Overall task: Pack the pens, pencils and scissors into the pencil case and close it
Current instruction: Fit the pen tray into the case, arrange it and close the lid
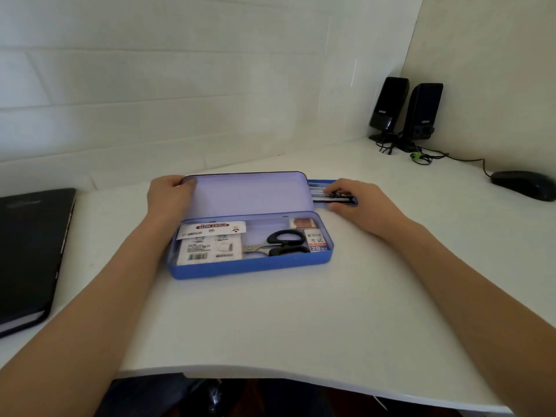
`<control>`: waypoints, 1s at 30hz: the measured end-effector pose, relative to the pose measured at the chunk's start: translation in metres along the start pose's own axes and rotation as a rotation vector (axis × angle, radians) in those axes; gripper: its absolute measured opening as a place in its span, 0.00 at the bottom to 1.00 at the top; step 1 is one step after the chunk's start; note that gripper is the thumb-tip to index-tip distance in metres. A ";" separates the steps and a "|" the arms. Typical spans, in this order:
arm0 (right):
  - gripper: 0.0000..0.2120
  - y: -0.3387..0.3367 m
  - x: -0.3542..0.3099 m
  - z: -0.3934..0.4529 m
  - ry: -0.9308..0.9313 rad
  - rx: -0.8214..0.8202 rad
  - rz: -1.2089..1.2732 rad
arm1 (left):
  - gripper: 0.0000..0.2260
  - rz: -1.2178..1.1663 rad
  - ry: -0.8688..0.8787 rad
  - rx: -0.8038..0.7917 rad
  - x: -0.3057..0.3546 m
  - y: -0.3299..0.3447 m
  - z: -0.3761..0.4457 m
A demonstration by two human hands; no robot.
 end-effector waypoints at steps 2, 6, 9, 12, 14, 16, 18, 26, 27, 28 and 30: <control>0.21 0.000 0.001 0.001 -0.025 0.003 -0.011 | 0.06 0.008 0.005 0.004 0.000 0.003 0.000; 0.35 0.001 0.009 0.004 0.027 -0.022 -0.129 | 0.06 -0.013 0.005 -0.001 -0.001 0.004 0.002; 0.35 0.012 0.017 0.004 0.099 -0.176 -0.196 | 0.05 -0.042 -0.010 -0.014 -0.004 0.004 0.002; 0.35 0.013 0.015 0.002 0.088 -0.189 -0.236 | 0.05 -0.074 -0.015 -0.008 -0.003 0.004 0.000; 0.37 0.008 0.014 0.002 0.094 -0.150 -0.279 | 0.05 -0.080 -0.016 -0.001 -0.002 0.004 -0.001; 0.39 0.004 0.011 0.001 0.098 -0.108 -0.329 | 0.05 -0.085 -0.016 -0.003 -0.001 0.003 -0.001; 0.41 0.001 0.007 0.000 0.103 -0.074 -0.376 | 0.05 -0.090 -0.023 -0.006 -0.002 0.003 0.000; 0.39 -0.012 0.008 -0.002 0.143 -0.056 -0.476 | 0.03 -0.077 -0.006 0.005 0.005 0.004 -0.004; 0.39 -0.013 0.010 -0.002 0.152 -0.061 -0.453 | 0.04 -0.076 -0.004 0.013 0.005 0.004 -0.005; 0.39 -0.014 0.012 -0.003 0.173 -0.063 -0.412 | 0.06 -0.073 0.000 0.021 0.006 0.003 -0.005; 0.39 -0.019 0.017 -0.004 0.225 -0.034 -0.335 | 0.06 -0.067 0.006 0.024 0.007 0.003 -0.005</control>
Point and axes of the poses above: each hand's wrist, its own z-axis towards the middle knuckle, its own y-axis out of the palm, x = y × z, the point moved 6 cm from there along z, towards the middle knuckle, and after that the axes turned 5 degrees about y, right-handed, at the moved point
